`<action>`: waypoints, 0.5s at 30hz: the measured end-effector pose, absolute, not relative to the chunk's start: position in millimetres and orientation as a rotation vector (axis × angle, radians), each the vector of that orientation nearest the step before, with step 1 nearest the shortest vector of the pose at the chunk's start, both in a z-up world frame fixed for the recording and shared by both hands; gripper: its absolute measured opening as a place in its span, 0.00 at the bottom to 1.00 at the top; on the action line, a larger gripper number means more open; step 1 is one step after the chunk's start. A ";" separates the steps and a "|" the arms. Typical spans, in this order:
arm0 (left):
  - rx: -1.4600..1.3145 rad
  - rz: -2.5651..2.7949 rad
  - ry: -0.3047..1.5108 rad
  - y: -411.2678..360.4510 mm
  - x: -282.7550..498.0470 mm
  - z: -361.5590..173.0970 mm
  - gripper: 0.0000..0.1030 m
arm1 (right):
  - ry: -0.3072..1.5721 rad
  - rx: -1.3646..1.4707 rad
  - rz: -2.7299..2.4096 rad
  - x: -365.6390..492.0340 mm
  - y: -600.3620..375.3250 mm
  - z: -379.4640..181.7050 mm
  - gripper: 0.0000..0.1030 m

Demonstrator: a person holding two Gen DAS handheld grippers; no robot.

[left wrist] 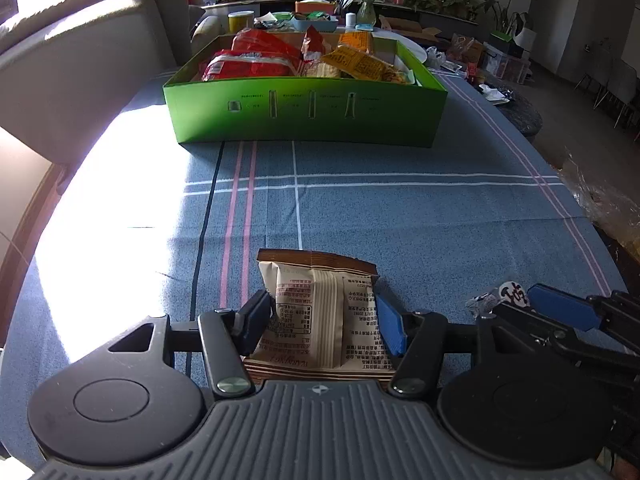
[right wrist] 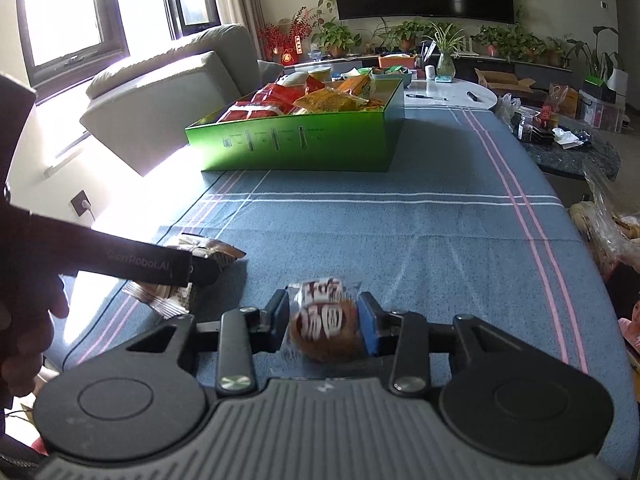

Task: Organize snacks

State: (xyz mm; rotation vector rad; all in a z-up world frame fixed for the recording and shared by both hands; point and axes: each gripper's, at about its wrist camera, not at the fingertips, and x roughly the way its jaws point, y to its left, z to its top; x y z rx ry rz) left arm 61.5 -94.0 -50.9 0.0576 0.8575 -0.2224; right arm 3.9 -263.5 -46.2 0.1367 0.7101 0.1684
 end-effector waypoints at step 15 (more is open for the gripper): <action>0.029 -0.212 0.788 -77.5 50.3 -35.6 0.53 | 0.727 0.060 0.163 1.3 -257.3 -48.5 1.00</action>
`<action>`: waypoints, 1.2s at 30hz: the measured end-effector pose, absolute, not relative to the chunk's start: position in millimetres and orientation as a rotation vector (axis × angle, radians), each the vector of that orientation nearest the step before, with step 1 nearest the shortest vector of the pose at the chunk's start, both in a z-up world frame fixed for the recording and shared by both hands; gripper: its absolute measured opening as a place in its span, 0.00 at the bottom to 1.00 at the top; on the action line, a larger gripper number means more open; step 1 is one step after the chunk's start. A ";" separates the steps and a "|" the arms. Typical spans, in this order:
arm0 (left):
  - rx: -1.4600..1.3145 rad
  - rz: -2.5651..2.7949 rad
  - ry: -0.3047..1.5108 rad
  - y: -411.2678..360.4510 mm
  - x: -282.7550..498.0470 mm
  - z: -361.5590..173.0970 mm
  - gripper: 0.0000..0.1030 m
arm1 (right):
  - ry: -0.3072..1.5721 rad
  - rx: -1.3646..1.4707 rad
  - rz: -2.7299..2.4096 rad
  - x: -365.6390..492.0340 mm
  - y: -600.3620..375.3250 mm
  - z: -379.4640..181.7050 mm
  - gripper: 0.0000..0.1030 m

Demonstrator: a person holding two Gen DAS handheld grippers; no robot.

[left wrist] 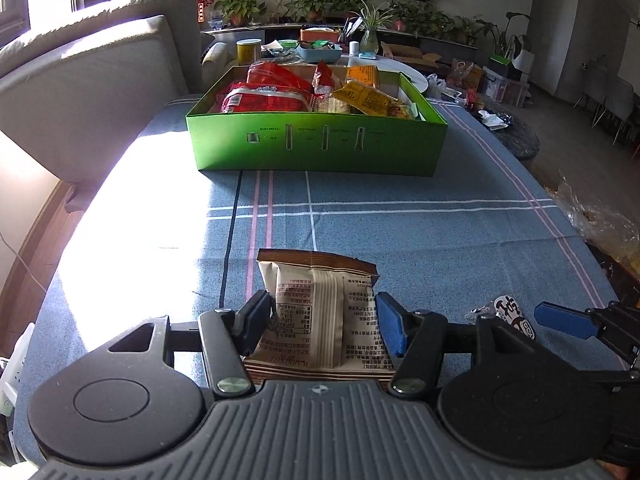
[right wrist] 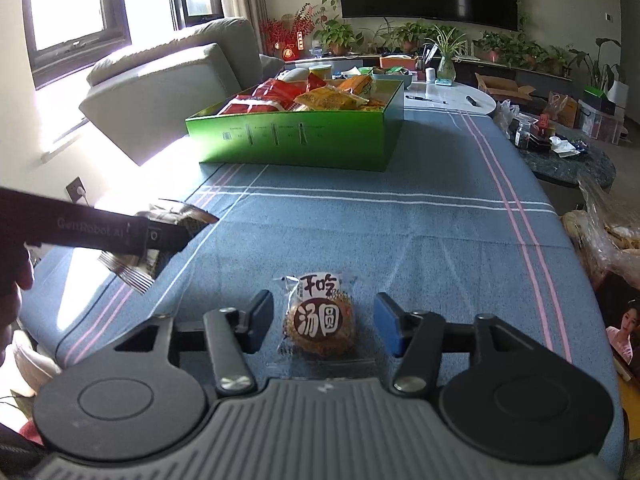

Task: Organize snacks

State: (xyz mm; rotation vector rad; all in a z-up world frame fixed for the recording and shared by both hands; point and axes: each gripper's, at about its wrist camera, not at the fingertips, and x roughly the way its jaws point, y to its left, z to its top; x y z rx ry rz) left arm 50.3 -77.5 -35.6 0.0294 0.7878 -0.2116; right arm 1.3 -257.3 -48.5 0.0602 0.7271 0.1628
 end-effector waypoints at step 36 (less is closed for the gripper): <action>-0.049 -0.169 0.757 -46.2 44.6 -26.9 0.53 | 0.752 -0.019 0.247 13.0 -223.1 -50.1 0.78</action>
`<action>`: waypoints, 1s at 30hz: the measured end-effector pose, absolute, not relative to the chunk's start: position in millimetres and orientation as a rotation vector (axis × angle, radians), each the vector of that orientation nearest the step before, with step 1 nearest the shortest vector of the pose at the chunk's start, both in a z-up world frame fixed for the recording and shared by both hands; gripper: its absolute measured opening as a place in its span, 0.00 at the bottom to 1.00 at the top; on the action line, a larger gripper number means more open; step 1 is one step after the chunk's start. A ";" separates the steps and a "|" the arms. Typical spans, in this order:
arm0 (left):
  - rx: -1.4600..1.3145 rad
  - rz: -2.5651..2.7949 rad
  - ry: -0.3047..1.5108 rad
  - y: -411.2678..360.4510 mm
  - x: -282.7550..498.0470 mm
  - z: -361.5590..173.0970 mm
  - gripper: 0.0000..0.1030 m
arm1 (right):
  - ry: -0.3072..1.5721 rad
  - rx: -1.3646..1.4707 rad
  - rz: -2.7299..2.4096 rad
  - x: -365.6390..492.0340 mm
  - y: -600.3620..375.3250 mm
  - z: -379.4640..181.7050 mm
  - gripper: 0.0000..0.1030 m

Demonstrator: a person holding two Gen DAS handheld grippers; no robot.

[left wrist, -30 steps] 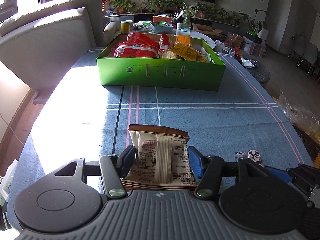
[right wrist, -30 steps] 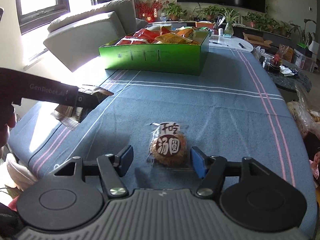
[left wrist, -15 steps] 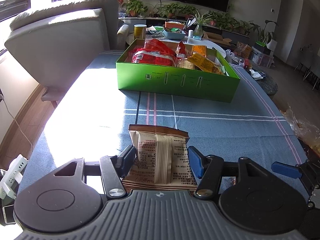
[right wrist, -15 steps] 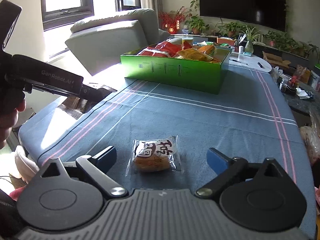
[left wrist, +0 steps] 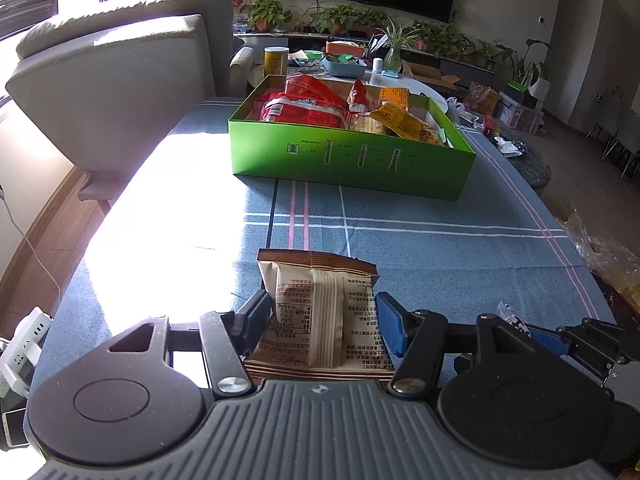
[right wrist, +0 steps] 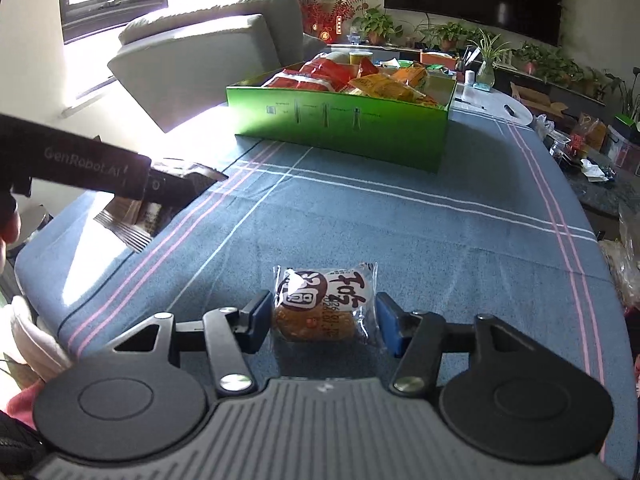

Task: Organize snacks

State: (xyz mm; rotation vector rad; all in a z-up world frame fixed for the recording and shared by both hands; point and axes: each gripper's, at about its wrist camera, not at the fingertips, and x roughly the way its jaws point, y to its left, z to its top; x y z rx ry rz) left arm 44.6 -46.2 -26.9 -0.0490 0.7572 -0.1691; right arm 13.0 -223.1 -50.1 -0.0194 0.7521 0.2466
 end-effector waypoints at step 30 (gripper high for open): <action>-0.122 -0.225 0.715 -14.9 120.0 -12.9 0.53 | 0.677 0.161 0.204 102.2 -215.7 -3.6 0.78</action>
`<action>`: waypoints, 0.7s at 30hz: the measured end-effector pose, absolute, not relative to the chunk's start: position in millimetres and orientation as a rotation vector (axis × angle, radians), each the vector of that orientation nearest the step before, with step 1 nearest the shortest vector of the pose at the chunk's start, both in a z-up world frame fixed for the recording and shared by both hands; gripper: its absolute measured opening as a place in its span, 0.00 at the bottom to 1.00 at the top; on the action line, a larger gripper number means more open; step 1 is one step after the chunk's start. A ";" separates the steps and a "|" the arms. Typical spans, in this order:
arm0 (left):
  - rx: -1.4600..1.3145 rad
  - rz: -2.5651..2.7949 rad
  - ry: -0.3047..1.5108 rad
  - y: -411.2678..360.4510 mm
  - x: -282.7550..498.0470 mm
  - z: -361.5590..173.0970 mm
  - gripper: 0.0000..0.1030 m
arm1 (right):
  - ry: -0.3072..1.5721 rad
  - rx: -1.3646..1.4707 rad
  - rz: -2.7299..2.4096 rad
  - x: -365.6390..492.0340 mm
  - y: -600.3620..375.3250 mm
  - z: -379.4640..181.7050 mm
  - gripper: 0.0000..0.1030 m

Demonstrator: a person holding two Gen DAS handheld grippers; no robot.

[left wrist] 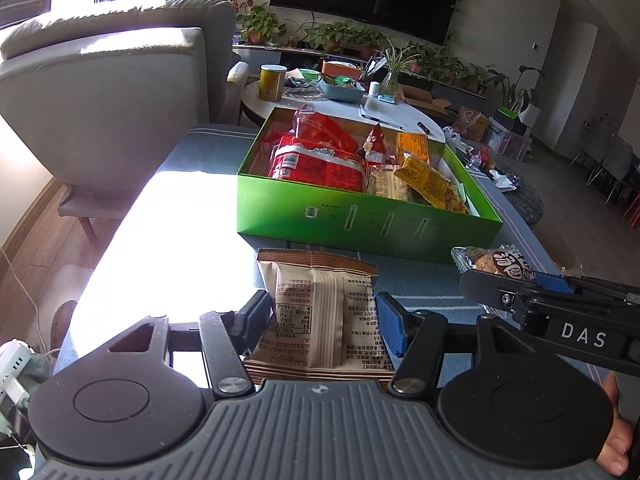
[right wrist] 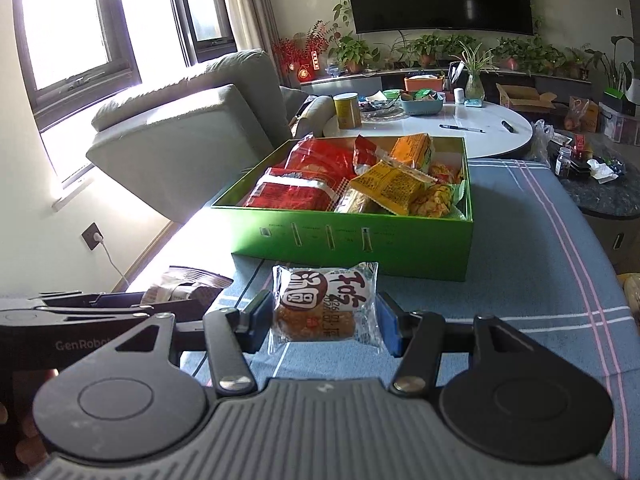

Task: Organize snacks
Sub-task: 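Carry the bun and the brown-white packet into the green box with both tools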

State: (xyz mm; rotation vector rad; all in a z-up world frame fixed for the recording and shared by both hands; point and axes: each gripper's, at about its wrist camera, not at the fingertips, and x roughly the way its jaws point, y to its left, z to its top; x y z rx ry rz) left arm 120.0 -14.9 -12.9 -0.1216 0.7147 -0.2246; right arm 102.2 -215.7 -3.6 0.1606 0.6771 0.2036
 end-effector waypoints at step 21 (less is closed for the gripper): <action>-0.110 -0.263 0.602 -50.6 251.1 33.5 0.53 | 0.588 0.233 0.130 205.4 -247.8 29.5 0.78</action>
